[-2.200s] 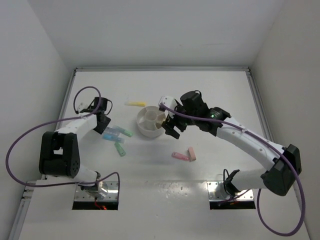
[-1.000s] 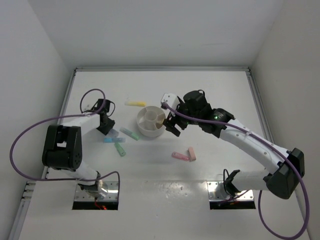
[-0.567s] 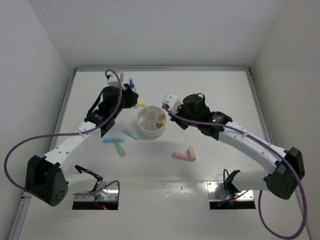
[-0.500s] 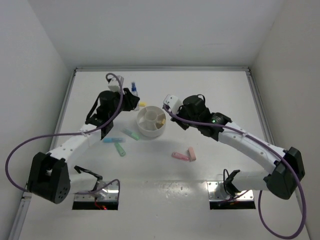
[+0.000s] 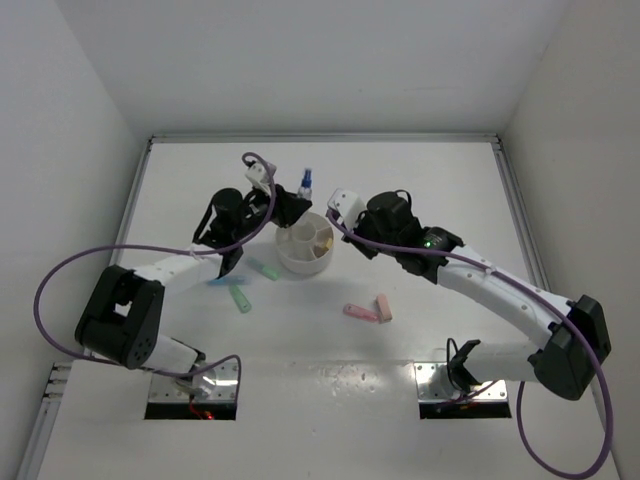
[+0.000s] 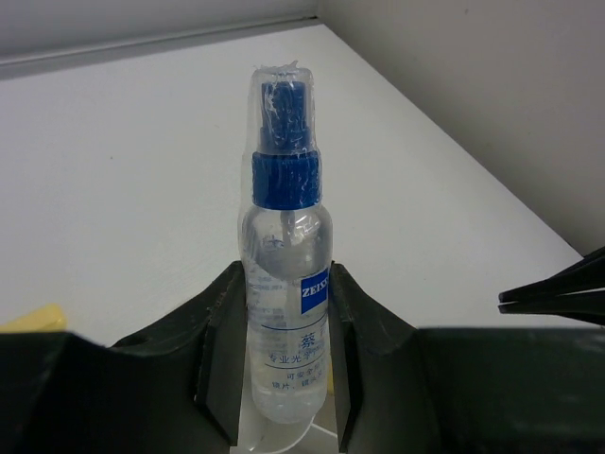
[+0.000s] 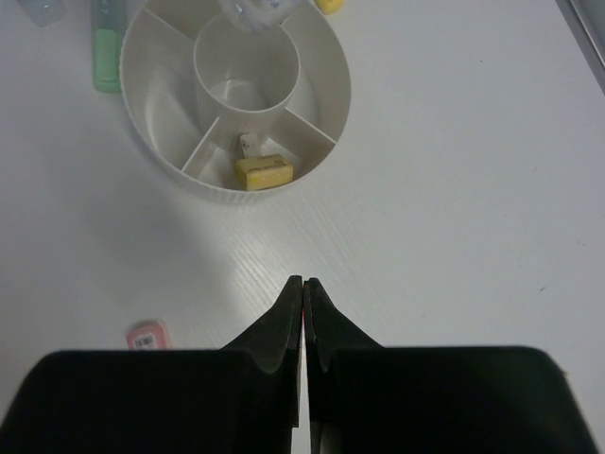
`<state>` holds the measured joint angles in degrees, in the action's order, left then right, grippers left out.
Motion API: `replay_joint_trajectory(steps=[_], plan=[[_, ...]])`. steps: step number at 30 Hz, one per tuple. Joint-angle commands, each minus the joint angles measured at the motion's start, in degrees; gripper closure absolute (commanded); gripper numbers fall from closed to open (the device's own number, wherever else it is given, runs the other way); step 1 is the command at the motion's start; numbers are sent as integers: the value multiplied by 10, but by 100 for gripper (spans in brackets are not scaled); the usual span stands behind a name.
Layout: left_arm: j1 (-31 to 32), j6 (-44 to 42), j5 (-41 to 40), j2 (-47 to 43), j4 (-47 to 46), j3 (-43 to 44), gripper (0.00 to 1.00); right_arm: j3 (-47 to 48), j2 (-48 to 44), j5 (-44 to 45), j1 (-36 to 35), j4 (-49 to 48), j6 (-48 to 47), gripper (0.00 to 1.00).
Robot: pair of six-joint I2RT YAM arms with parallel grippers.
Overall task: Sort the stationery into containers
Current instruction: Place the stationery in the storage box.
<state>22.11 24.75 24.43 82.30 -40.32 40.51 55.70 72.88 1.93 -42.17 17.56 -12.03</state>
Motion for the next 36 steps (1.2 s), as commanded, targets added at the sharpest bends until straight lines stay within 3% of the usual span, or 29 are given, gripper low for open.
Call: replay_joint_trajectory(steps=[1, 22, 33, 36], plan=[[5, -19, 14, -26, -60, 24, 100, -3, -6, -8, 1, -25, -3, 100], [21, 17, 5, 58, -149, -29, 100, -3, 5, -13, 1, -25, -3, 100], [21, 22, -6, 88, -140, -28, 100, -3, 5, -13, 6, -20, -3, 100], [21, 17, -6, 88, -135, -28, 92, -3, 5, -13, 6, -20, -3, 100]])
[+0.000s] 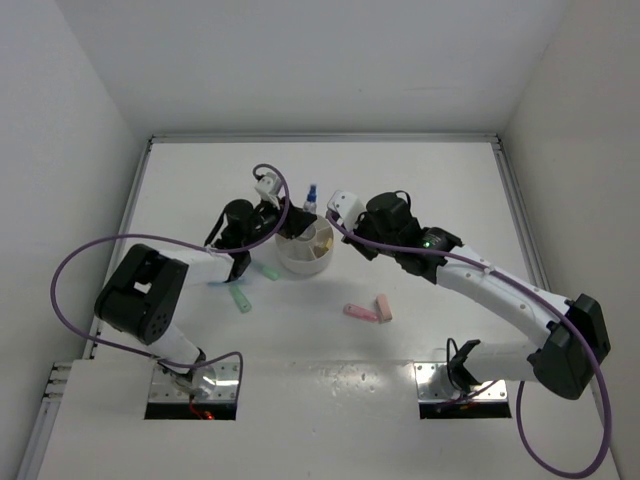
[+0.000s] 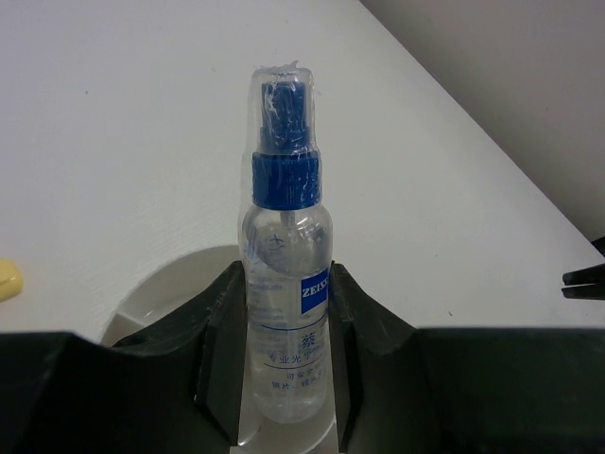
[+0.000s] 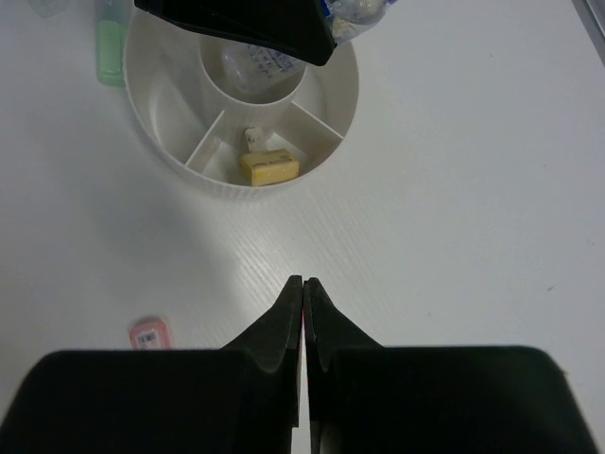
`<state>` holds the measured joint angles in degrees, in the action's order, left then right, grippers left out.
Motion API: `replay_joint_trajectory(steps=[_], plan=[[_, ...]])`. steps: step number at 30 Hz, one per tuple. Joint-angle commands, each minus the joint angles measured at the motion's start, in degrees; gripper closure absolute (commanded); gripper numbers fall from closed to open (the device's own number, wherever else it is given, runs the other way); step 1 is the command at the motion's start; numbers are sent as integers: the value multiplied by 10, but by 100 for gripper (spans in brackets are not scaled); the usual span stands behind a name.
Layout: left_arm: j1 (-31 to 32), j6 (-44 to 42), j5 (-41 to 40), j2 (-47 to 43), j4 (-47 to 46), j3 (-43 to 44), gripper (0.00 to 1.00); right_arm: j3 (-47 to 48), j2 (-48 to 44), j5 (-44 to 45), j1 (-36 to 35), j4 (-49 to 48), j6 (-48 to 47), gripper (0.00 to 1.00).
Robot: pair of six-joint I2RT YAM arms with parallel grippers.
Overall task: Sort the stationery into containers
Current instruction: Place the stationery in the storage box, then pick up the pen from the center of the board.
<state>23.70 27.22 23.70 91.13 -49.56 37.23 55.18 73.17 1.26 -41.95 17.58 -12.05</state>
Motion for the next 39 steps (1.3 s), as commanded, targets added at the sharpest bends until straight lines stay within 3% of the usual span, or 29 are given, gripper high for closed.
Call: replay_joint_trajectory(steps=[1, 2, 7, 14, 16, 18, 19, 20, 21, 22, 23, 24, 25, 26, 27, 28, 29, 30, 31, 35, 39], plan=[[5, -8, -6, 0, -34, 5, 87, 2, 2, -6, 4, -20, -3, 100], [5, -8, -6, -8, -33, 5, 70, 2, 2, -12, 4, -20, -3, 98], [10, -36, -25, -39, 19, 11, 46, 7, 2, -12, 4, -20, -3, 91], [10, -28, -30, -76, 23, 4, 42, 7, -3, -12, 4, -15, -3, 90], [-5, -16, -36, -104, 16, 4, 46, 7, -3, -17, 9, -15, -3, 90], [-16, 5, -76, -168, 29, -3, 58, 7, -8, -17, 9, -15, -3, 90], [-21, 19, -121, -192, 49, -3, 90, 7, -8, -17, 9, -15, -3, 90], [-29, 37, -177, -214, 80, 5, 100, 7, -8, -22, 9, -15, -3, 90], [-29, 89, -315, -242, 159, 26, 100, 7, -8, -22, 9, -15, -3, 90], [-43, 120, -360, -242, 210, 48, 100, 7, -8, -22, 9, -15, -3, 90], [-58, 171, -381, -229, 330, 124, 100, 7, -8, -22, 9, -15, -3, 90], [-69, 209, -410, -203, 414, 178, 91, 7, -8, -22, 9, -15, -3, 90], [-93, 236, -433, -124, 494, 235, 73, 7, -3, -22, 9, -15, 3, 90], [-105, 271, -433, -72, 574, 299, 68, 7, -3, -22, 9, -15, 3, 90], [-112, 334, -428, -20, 727, 364, 62, 7, 2, -22, 14, -15, 3, 90], [-119, 351, -406, 35, 787, 489, 58, 7, 2, -22, 14, -15, 3, 90], [-124, 376, -399, 127, 841, 542, 53, 7, 2, -22, 14, -10, 3, 90], [-131, 399, -393, 165, 912, 586, 49, 7, 2, -22, 14, -10, 8, 90], [-132, 426, -387, 192, 926, 636, 44, 7, 2, -27, 14, -10, 8, 90], [-132, 476, -393, 255, 933, 673, 26, 7, 2, -33, 27, -10, 8, 90], [-124, 499, -401, 294, 962, 702, 26, 7, 7, -33, 27, -10, 8, 90]])
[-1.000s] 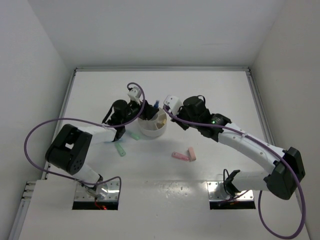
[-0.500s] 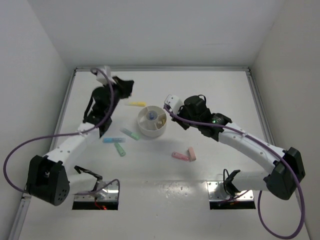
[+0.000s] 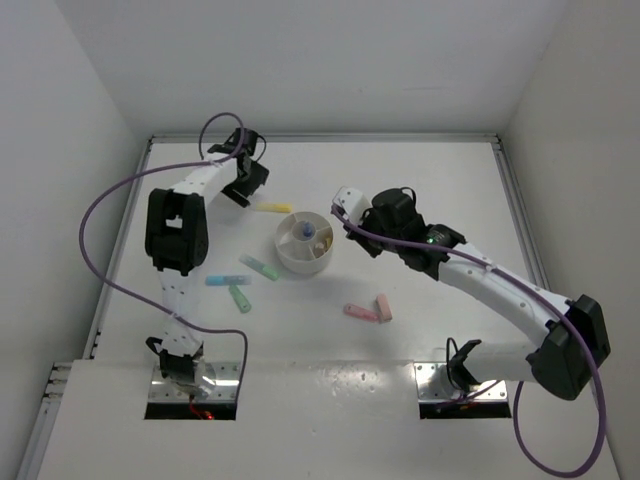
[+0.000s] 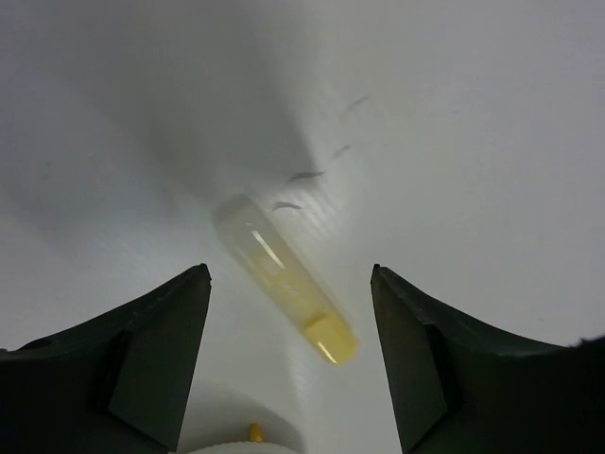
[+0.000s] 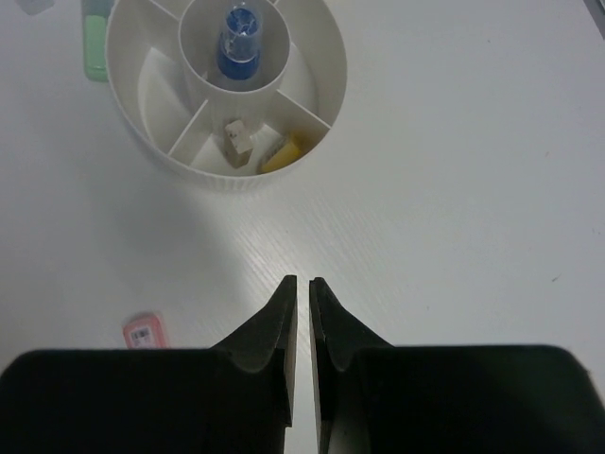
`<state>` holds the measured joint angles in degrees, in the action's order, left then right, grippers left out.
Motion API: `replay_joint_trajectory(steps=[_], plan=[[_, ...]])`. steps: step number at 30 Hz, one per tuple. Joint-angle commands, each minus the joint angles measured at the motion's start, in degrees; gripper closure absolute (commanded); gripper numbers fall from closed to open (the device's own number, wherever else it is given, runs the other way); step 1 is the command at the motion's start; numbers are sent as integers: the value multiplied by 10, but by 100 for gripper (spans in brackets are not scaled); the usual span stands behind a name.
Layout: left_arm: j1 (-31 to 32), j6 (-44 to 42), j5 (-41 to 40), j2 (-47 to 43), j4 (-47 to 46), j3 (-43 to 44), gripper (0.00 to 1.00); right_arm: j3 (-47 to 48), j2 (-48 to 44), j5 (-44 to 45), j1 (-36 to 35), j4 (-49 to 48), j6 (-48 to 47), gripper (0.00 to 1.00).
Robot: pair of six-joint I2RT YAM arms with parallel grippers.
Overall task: Sort the stationery into containers
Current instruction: Pick up the pen from the center of the board.
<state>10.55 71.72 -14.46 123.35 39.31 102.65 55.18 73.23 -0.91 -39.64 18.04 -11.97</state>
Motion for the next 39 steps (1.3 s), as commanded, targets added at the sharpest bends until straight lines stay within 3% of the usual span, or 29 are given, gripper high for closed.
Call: replay_joint_trajectory(steps=[1, 3, 11, 27, 32, 39], plan=[[8, 60, -20, -29, 74, 48, 26, 7, 7, -11, 4, -14, 7, 90], [21, 65, -29, -22, 74, 37, 30, 12, 7, -11, 4, -14, 7, 90], [26, 87, -14, 20, 80, 32, 30, 12, 2, -11, 4, -14, 7, 91], [38, 134, -44, 101, 156, 97, 31, 12, -16, -6, 4, -14, 7, 91], [38, 128, -50, 139, 198, 148, 45, 12, -21, -6, 4, -14, 7, 91], [32, 117, -57, 168, 278, 152, 45, 12, -40, -6, 4, -14, 12, 91]])
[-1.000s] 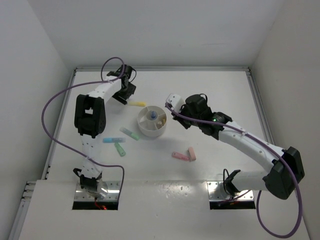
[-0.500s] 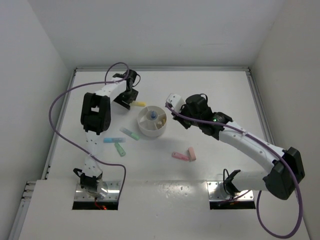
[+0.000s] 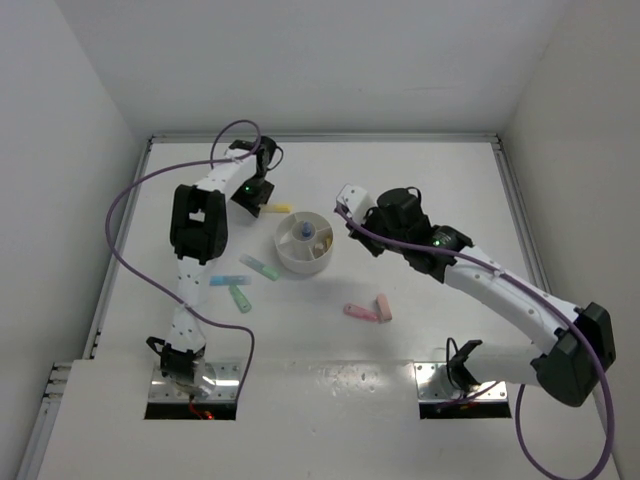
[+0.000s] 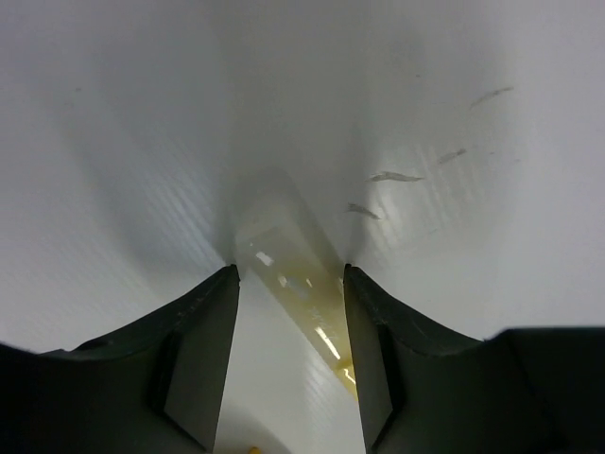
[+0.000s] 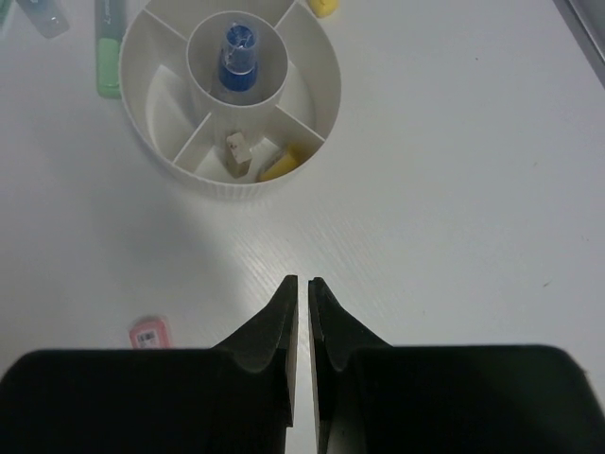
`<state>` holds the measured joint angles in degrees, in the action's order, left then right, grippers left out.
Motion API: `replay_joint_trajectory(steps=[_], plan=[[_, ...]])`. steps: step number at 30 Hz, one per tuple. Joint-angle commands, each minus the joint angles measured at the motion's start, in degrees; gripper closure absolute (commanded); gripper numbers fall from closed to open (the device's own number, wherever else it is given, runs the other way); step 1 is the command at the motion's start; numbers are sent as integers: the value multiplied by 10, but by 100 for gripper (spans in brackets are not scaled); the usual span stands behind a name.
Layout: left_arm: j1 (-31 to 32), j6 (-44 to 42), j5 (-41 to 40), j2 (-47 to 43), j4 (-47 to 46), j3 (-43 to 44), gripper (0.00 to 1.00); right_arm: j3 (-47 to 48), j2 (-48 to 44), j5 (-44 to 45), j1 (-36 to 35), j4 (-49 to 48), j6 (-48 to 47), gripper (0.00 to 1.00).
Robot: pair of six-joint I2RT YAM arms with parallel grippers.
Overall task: Sort the stationery into containers
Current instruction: Pick up the pen from the center of the board.
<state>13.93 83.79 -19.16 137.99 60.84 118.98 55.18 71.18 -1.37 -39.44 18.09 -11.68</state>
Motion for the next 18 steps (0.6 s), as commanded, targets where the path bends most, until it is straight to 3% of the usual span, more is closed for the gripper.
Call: replay_joint_trajectory(steps=[1, 5, 9, 10, 12, 18], plan=[[-2, -4, -4, 16, 63, -22, 46, 12, -24, -7, 7, -15, 10, 91], [-13, -4, 2, -11, 55, -81, 48, 12, -30, -12, 7, -15, 10, 91], [-13, -4, -4, -25, 43, -104, 68, 12, -35, -17, 7, -15, 15, 91], [-8, -4, -4, -25, 43, -104, 80, 12, -35, -17, 7, -15, 15, 91], [-8, -4, -4, -31, 43, -123, 91, 12, -40, -22, 7, -15, 15, 91], [-32, -28, 12, -94, -40, -193, 100, 7, -46, -29, 7, -15, 15, 91]])
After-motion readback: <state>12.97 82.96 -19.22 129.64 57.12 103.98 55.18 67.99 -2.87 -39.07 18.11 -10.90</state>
